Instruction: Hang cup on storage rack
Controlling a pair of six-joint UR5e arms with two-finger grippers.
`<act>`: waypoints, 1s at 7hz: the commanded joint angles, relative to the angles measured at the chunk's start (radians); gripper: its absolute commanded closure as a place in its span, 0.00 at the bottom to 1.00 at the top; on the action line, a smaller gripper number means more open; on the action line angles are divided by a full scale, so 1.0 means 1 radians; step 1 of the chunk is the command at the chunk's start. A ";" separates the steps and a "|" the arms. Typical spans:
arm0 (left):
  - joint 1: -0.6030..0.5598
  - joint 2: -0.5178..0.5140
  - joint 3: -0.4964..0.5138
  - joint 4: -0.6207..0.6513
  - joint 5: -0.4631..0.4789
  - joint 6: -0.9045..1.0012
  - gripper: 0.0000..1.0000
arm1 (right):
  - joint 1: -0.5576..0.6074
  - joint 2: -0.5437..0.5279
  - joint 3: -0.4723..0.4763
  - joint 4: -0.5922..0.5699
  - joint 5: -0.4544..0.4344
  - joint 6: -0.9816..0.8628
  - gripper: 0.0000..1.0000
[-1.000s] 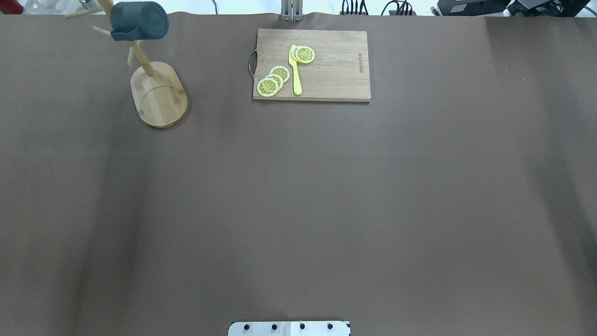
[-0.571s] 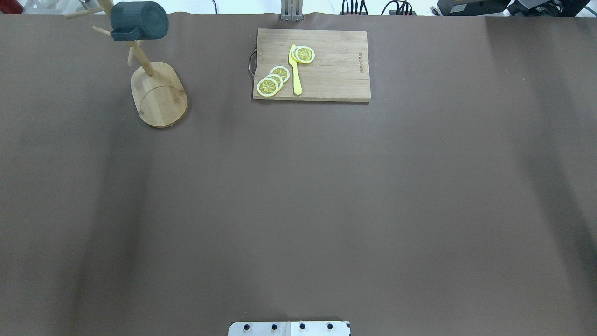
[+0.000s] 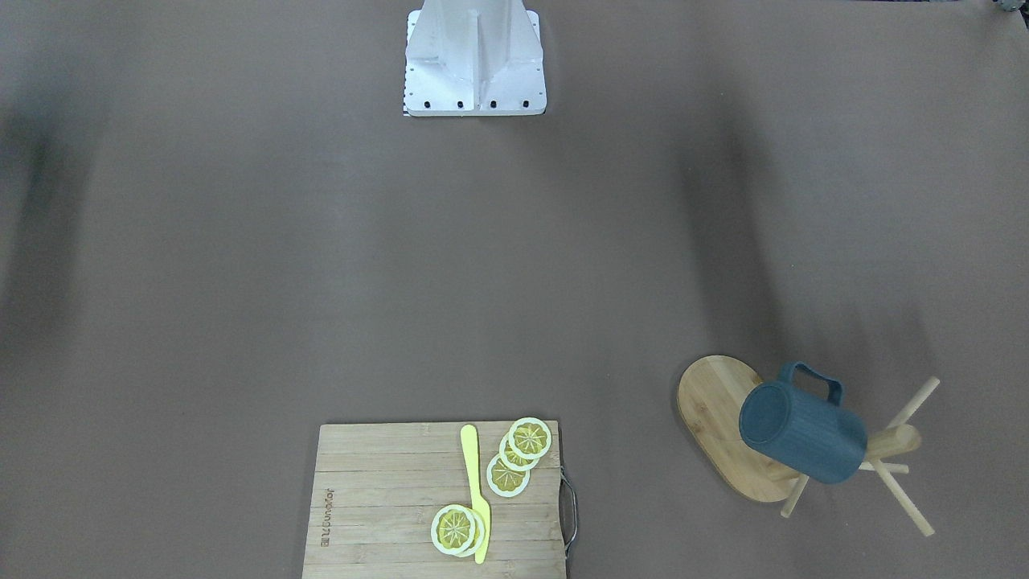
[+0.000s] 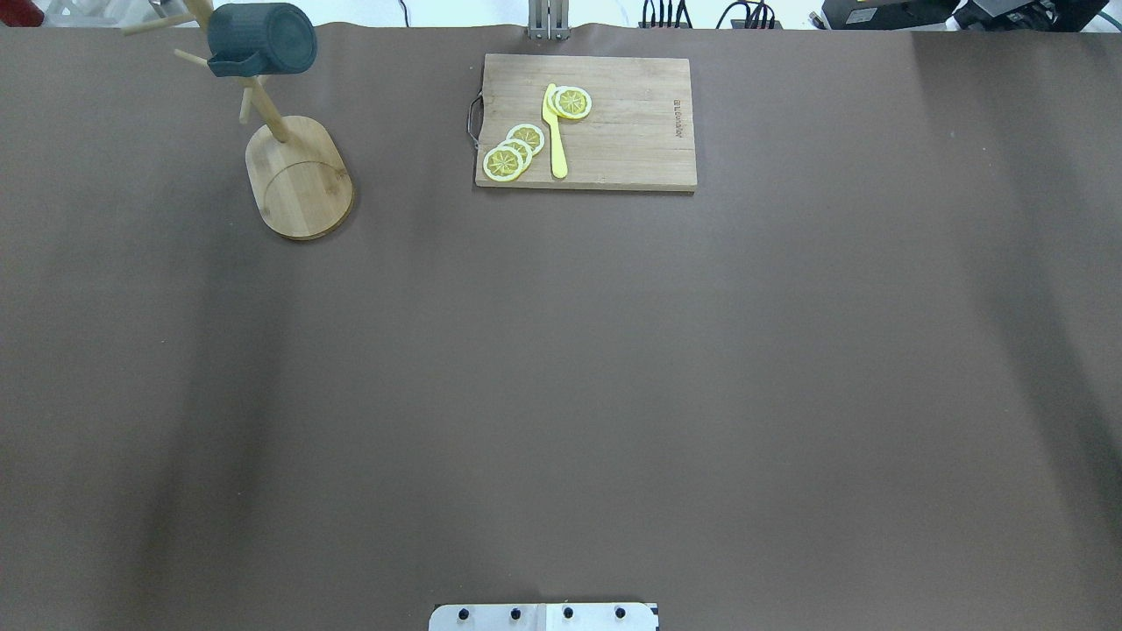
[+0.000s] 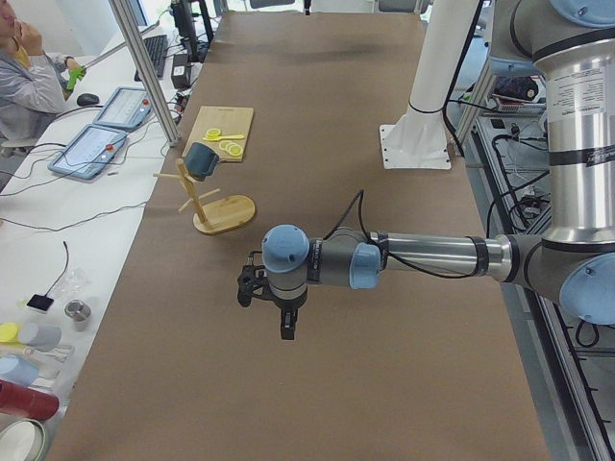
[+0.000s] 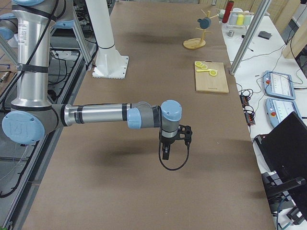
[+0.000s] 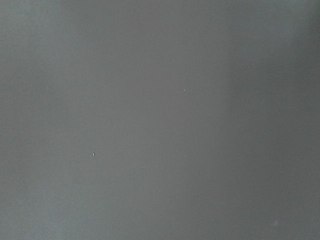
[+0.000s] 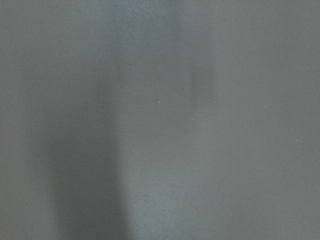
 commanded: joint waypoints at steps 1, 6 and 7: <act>0.000 -0.026 0.001 0.003 0.000 -0.004 0.02 | 0.000 -0.002 -0.007 -0.001 0.038 0.001 0.00; 0.000 -0.022 0.013 0.007 0.011 -0.005 0.02 | 0.000 -0.002 -0.004 -0.007 0.028 -0.085 0.00; -0.003 -0.008 0.013 0.010 0.010 -0.005 0.02 | -0.002 0.001 -0.004 -0.007 0.026 -0.082 0.00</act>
